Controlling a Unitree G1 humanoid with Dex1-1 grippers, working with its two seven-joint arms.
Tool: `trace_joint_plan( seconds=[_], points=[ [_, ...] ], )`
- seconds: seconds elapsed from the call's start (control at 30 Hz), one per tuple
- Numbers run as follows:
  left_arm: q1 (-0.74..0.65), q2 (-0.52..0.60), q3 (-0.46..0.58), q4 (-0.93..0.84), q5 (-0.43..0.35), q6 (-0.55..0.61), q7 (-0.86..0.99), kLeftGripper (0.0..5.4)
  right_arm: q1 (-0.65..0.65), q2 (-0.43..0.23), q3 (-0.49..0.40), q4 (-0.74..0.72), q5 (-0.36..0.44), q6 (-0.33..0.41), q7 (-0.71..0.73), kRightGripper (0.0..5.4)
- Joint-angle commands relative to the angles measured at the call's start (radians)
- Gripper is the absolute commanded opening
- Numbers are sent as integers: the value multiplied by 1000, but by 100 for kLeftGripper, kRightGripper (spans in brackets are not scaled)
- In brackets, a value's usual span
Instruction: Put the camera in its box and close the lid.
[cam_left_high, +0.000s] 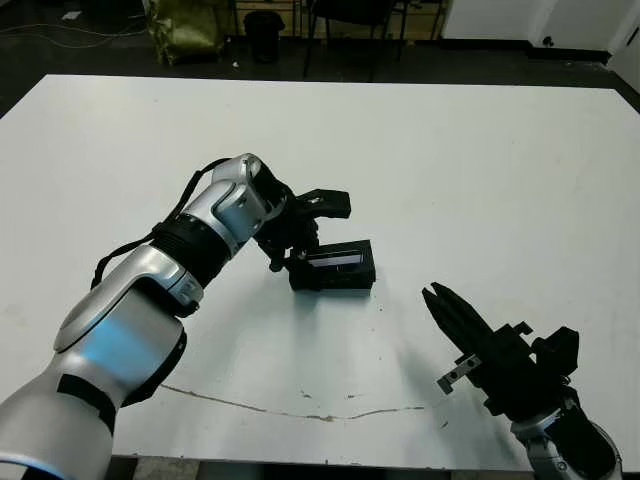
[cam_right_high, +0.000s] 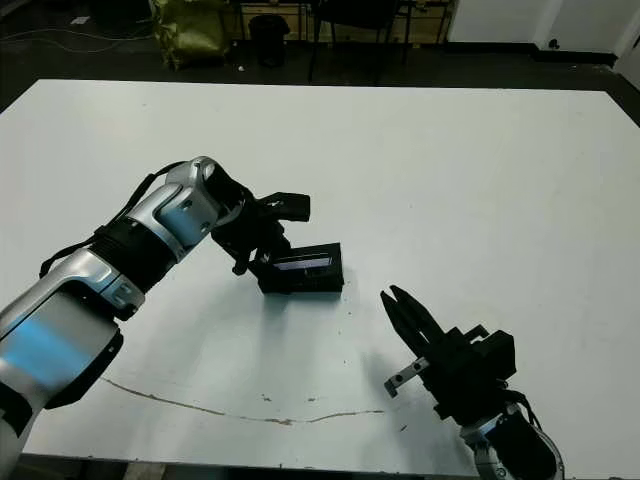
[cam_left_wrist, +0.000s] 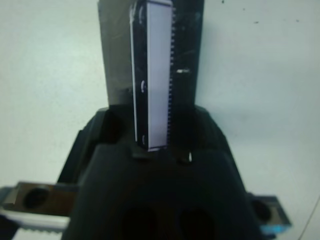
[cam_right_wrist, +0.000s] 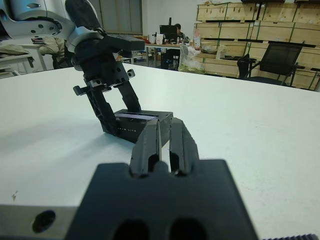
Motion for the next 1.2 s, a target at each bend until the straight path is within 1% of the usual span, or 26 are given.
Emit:
trace_joint_plan(
  seconds=[0.03,0.1,0.23,0.33,0.4,0.47,0.57,0.63,0.7,0.8,0.9,1.17,1.2],
  points=[
    [26,-60,-31,10,0,-30,-27,226,14,-5,-8,0,-8,-3,-5,0],
    [24,-68,-33,14,0,-19,-31,226,16,-6,-8,-7,-12,-1,-9,0],
    [33,-71,-32,12,0,-61,-28,226,15,-7,-10,-6,3,6,-3,0],
    [34,-78,-32,14,4,-40,-24,226,14,-7,-13,2,1,-2,-1,0],
    [38,-78,-34,10,8,-39,-19,226,19,-7,-14,-11,1,15,-10,0],
    [42,-72,-42,1,15,-80,-18,226,19,-8,-15,-12,-4,12,-11,0],
    [51,-66,-42,2,15,-172,-18,287,18,-7,-15,-11,7,14,-6,0],
    [58,-64,-42,11,20,-252,-10,339,16,-8,-16,-11,8,12,-5,0],
    [61,-65,-43,16,29,-293,0,390,17,-9,-17,-19,5,22,-10,0],
    [64,-71,-44,19,39,-325,11,463,18,-12,-18,-26,4,30,-12,0],
    [67,-80,-42,26,40,-317,8,538,16,-12,-18,-22,0,21,-9,0],
    [81,-79,-53,8,60,-318,23,538,28,-11,-20,-32,1,36,-19,0],
    [82,-79,-53,8,62,-316,24,538,27,-10,-20,-27,0,28,-16,0]
  ],
)
